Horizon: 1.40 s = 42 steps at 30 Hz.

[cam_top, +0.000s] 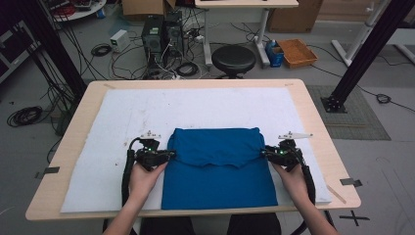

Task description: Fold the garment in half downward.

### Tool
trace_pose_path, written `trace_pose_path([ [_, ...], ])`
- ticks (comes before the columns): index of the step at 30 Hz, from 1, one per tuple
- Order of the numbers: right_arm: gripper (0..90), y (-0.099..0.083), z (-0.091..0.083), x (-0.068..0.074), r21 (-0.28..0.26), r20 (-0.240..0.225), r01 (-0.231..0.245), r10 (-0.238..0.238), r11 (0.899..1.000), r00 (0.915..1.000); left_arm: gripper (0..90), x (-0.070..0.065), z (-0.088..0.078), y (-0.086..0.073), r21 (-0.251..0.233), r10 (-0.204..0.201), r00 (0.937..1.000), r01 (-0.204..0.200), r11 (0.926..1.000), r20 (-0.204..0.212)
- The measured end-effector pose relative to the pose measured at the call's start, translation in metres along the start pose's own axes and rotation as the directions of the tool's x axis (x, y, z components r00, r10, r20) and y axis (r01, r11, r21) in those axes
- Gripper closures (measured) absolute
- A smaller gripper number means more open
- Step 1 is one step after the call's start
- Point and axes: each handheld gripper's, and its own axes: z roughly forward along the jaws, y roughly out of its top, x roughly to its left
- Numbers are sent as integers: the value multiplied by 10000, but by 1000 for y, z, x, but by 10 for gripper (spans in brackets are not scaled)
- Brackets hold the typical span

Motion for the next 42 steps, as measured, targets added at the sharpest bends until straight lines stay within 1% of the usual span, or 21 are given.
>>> trace_pose_path([
  [1, 697, -1, 2, 0, 60, -13, 9, -9, 10000, 10000, 876, 0, 0, 0, -33, -18, 10000, 18, 10000, 2],
  [4, 817, -1, 3, 2, 185, -126, 140, -137, 9997, 9998, 881, -1, -1, 0, -37, 23, 10000, -23, 10000, 25],
  [5, 862, -1, 3, 3, 183, -156, 276, -273, 9995, 9995, 881, -1, -1, 0, -55, 31, 10000, -30, 10000, 29],
  [6, 889, 0, 2, 4, 190, -161, 293, -290, 9994, 9995, 883, -1, -1, 0, -82, 17, 10000, -17, 10000, 45],
  [7, 892, 0, 2, 4, 173, -169, 340, -337, 9993, 9993, 884, -1, -1, 0, -117, -13, 10000, 14, 9999, 76],
  [9, 895, 0, 1, 5, 96, -166, 351, -350, 9993, 9993, 887, -1, -2, 0, -81, 86, 9999, -85, 9999, 88],
  [13, 895, 1, -6, 6, -128, -227, 329, -332, 9994, 9992, 888, -2, -6, 2, -198, 112, 9998, -109, 9997, 181],
  [14, 895, 2, -7, 6, -218, -234, 397, -402, 9990, 9989, 888, -3, -8, 3, -313, 93, 9998, -88, 9995, 174],
  [15, 895, 3, -10, 8, -257, -287, 307, -314, 9992, 9991, 888, -4, -10, 4, -344, 163, 9997, -156, 9993, 203],
  [19, 895, 5, -16, 11, -383, -471, 373, -391, 9986, 9981, 889, -7, -18, 5, -482, 185, 9994, -170, 9987, 306],
  [22, 895, 4, -20, 13, -372, -616, 388, -411, 9986, 9973, 889, -11, -24, 4, -504, 244, 9984, -218, 9985, 518],
  [23, 895, 4, -22, 14, -377, -654, 400, -424, 9985, 9970, 889, -12, -27, 3, -519, 198, 9979, -166, 9985, 615],
  [24, 895, 3, -25, 15, -377, -722, 397, -424, 9985, 9965, 889, -14, -30, 2, -517, 265, 9972, -230, 9984, 693],
  [29, 895, -5, -41, 19, -379, -918, 526, -559, 9979, 9942, 889, -23, -46, -10, -405, 364, 9933, -322, 9987, 1095],
  [30, 895, -8, -45, 20, -414, -953, 609, -647, 9973, 9933, 889, -26, -49, -14, -394, 310, 9927, -266, 9989, 1165],
  [31, 895, -10, -48, 22, -411, -989, 636, -674, 9971, 9928, 889, -27, -52, -18, -345, 347, 9916, -306, 9989, 1246],
  [32, 895, -13, -52, 23, -429, -1024, 714, -755, 9965, 9919, 889, -29, -56, -22, -356, 262, 9908, -216, 9991, 1330],
  [33, 895, -16, -55, 25, -412, -1072, 735, -776, 9964, 9912, 889, -31, -59, -26, -309, 242, 9886, -198, 9993, 1487],
  [35, 895, -22, -63, 28, -413, -1144, 796, -839, 9960, 9899, 889, -35, -65, -34, -252, 280, 9860, -242, 9994, 1645],
  [40, 894, -37, -78, 38, -356, -1337, 1031, -1069, 9940, 9852, 889, -46, -80, -51, -36, 380, 9837, -380, 9993, 1757],
  [42, 895, -43, -82, 42, -324, -1330, 1154, -1187, 9928, 9840, 889, -49, -83, -56, 87, 478, 9823, -502, 9987, 1813],
])
